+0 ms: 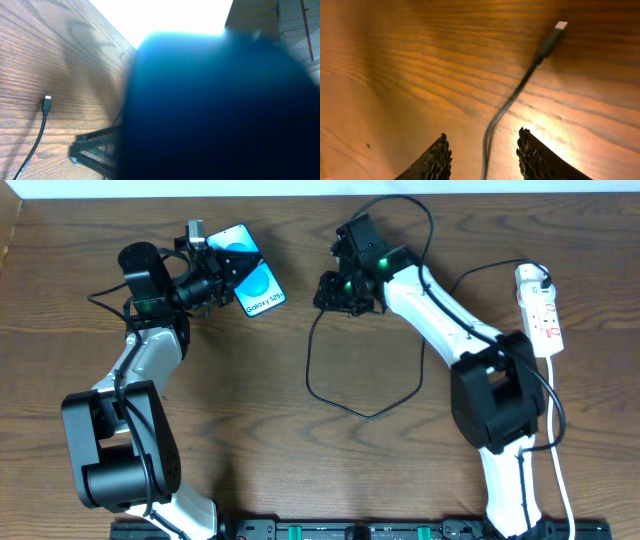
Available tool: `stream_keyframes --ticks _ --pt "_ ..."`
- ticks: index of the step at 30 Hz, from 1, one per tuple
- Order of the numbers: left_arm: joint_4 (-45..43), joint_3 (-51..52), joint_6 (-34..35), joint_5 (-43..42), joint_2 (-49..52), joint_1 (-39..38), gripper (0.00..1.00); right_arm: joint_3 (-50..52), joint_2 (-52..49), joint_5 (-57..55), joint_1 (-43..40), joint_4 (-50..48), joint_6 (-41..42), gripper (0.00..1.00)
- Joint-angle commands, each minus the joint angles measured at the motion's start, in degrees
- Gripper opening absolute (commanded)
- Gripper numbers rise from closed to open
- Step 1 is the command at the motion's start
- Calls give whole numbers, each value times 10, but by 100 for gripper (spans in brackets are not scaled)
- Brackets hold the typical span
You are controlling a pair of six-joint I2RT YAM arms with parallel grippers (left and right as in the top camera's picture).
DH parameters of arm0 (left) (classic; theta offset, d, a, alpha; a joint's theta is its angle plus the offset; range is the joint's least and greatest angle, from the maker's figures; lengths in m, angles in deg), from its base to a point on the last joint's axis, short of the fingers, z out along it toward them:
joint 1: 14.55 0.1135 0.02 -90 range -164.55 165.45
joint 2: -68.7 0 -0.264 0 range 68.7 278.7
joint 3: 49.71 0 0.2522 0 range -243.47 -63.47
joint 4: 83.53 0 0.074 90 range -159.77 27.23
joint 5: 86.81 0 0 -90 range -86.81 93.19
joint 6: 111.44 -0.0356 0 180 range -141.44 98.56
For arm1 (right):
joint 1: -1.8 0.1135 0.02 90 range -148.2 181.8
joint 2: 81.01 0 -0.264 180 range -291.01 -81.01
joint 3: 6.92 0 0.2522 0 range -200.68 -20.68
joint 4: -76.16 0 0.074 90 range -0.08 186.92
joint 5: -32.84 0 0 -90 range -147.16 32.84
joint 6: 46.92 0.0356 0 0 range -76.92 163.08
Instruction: Plug charger to phone and switch on socket
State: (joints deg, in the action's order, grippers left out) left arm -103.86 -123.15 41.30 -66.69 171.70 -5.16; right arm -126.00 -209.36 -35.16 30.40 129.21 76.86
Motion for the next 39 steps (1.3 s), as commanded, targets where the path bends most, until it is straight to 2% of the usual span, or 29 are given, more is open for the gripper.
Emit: stream_keyframes --ticks 1,13,21,25,27,32,39 --pt "-6 -5 -8 10 -1 5 7 -7 -35 41 -18 -23 72 43" --pt "-1 -5 -8 18 -1 5 7 -7 -106 73 -38 -105 130 38" --pt "12 -5 -12 20 -1 5 7 -7 -141 106 -36 -144 155 24" --pt "12 -5 -12 20 -1 5 7 -7 -141 105 -36 -141 139 13" --pt "12 -5 -12 20 -1 5 7 -7 -141 117 -38 -144 116 1" --pt "11 -5 -12 2 -1 5 7 -8 -126 183 -41 -135 9 1" --pt "1 -5 -12 -56 -1 8 7 -8 -36 356 -38 -57 -221 1"
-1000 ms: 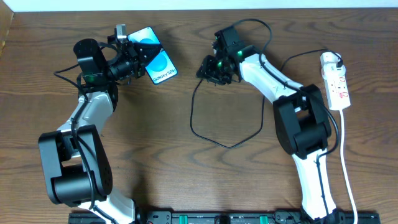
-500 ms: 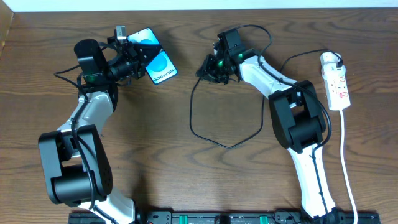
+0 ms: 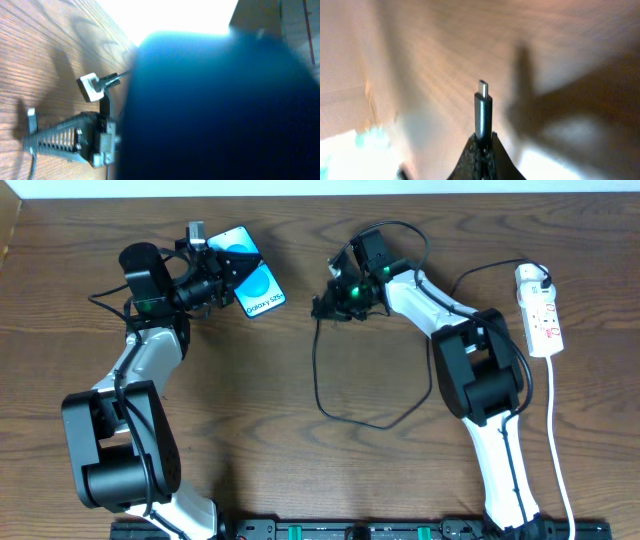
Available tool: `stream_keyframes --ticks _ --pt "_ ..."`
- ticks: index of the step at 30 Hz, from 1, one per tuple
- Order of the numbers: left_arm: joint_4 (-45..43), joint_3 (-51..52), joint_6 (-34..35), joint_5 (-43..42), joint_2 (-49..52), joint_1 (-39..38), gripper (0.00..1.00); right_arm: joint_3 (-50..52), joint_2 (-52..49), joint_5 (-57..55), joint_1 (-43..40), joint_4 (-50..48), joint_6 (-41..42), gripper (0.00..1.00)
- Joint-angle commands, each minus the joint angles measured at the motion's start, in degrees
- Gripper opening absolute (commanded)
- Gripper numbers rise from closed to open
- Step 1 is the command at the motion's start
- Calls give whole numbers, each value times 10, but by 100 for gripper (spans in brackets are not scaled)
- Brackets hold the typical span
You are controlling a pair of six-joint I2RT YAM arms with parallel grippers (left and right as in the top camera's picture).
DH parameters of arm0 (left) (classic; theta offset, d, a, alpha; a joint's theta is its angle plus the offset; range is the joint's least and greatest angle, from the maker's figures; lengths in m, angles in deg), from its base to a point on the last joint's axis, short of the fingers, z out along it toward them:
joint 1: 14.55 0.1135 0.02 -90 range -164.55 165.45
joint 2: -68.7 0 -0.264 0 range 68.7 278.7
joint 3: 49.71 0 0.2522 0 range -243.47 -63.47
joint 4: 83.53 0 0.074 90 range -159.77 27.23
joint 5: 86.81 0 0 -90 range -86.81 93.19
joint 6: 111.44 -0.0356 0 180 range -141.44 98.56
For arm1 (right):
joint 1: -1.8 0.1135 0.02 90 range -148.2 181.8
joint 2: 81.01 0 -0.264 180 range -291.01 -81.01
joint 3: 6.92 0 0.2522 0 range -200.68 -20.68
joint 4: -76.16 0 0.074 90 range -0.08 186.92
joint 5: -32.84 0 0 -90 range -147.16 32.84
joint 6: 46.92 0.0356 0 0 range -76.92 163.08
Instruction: Plug charger to phone and switch on socket
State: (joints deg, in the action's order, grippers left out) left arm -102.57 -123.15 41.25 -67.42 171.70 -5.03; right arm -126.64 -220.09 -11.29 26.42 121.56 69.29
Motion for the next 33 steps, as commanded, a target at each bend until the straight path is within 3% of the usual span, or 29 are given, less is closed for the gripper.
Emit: stream_keyframes --ticks 1,7,13,23,33 --pt "-20 -5 -12 -63 -1 9 7 -1 84 129 1 43 -169 1" --pt "-68 -5 -12 -130 -1 19 7 -1 142 182 11 212 -316 1" --pt "-70 -5 -12 -132 -1 19 7 -1 151 217 40 259 -359 1" --pt "-70 -5 -7 -100 -1 19 7 -1 151 218 82 255 -359 1" --pt "-70 -5 45 -23 -1 19 7 -1 151 223 77 170 -283 1"
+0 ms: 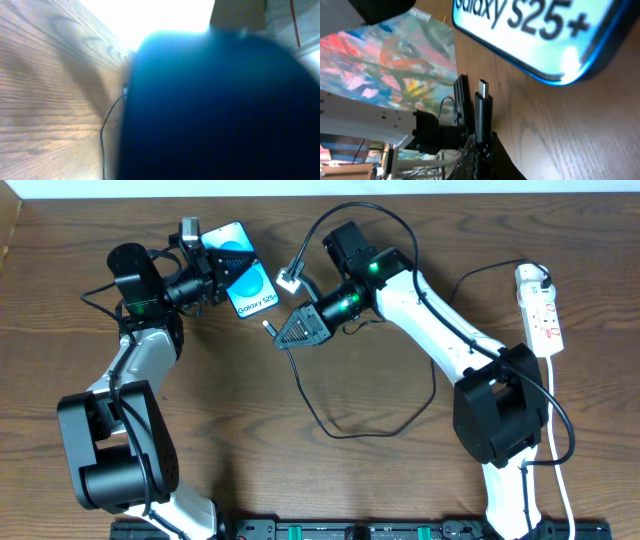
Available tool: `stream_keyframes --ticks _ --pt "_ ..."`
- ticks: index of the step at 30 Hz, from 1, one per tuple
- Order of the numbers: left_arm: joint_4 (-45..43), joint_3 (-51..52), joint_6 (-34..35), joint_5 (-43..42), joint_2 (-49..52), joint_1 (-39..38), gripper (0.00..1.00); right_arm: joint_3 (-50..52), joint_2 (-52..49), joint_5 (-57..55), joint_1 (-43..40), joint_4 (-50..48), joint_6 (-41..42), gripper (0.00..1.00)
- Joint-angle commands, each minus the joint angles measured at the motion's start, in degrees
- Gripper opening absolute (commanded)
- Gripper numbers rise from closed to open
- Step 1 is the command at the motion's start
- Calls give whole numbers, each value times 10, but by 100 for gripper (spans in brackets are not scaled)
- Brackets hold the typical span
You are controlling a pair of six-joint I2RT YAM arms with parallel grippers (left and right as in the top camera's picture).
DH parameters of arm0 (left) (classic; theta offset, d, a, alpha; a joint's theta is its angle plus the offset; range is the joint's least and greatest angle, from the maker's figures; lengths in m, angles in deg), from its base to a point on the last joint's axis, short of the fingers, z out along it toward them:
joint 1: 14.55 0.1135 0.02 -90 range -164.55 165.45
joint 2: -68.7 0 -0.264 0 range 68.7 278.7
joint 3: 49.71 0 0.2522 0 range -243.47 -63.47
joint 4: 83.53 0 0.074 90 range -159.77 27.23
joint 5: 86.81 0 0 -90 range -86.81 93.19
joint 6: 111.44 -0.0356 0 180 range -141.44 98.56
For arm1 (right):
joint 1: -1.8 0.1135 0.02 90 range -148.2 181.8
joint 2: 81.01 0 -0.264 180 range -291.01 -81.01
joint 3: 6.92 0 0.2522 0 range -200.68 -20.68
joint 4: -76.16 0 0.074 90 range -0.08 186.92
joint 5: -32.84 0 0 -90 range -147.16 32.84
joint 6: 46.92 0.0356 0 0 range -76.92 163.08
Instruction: Plug charger to phone and switch on socket
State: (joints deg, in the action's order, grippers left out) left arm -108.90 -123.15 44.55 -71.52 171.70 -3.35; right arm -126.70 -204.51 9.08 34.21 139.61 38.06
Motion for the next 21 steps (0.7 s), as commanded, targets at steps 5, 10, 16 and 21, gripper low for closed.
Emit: stream_keyframes --ticks 5,10,16,21 --pt "-6 -5 12 22 -1 2 7 0 -5 19 -2 -32 44 1" --pt "-6 -5 14 21 -1 2 7 0 -5 19 -3 -57 71 1" --pt "-6 -5 16 21 -1 2 7 0 -5 14 -3 -81 104 1" --pt "-6 -5 16 21 -1 2 7 0 -5 14 -5 -83 115 1"
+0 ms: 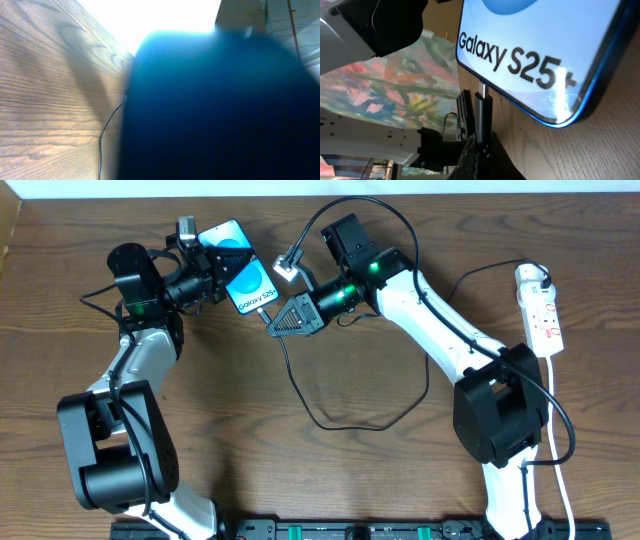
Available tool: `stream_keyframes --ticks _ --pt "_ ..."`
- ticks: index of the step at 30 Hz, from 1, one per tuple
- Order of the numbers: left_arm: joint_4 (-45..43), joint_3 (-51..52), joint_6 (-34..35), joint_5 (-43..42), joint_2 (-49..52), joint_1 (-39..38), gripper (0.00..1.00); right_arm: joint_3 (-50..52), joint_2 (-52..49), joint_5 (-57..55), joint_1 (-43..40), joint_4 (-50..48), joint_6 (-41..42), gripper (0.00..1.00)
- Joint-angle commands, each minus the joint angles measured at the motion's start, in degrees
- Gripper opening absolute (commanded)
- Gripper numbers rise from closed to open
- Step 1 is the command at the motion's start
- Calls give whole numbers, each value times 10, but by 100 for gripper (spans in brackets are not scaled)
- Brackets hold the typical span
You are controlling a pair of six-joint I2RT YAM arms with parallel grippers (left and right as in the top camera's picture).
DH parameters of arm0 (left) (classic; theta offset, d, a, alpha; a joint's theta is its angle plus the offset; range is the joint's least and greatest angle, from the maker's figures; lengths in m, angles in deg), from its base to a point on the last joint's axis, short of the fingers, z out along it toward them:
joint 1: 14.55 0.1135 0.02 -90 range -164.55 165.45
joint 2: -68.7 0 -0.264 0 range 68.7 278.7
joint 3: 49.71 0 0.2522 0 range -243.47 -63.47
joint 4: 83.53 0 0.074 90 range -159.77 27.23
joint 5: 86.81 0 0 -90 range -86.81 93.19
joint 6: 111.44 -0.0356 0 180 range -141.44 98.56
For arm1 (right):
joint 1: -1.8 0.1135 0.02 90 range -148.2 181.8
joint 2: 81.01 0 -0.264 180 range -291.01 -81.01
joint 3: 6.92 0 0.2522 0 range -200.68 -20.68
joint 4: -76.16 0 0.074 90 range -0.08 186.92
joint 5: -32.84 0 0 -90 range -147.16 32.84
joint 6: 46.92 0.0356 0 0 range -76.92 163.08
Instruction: Plug charger to phone and switch on socket
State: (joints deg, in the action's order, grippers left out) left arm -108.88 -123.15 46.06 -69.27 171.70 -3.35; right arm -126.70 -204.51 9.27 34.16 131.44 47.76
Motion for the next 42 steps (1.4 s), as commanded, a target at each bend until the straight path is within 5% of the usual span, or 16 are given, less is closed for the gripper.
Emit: stream_keyframes --ticks 1,31,42 --pt "-6 -5 1 -1 -1 2 7 0 -5 12 -5 0 22 1" --pt "-6 -5 5 3 -1 -3 7 0 -5 10 -14 -26 54 1" --pt "-6 -5 5 8 -1 -3 7 0 -5 -18 5 -76 123 1"
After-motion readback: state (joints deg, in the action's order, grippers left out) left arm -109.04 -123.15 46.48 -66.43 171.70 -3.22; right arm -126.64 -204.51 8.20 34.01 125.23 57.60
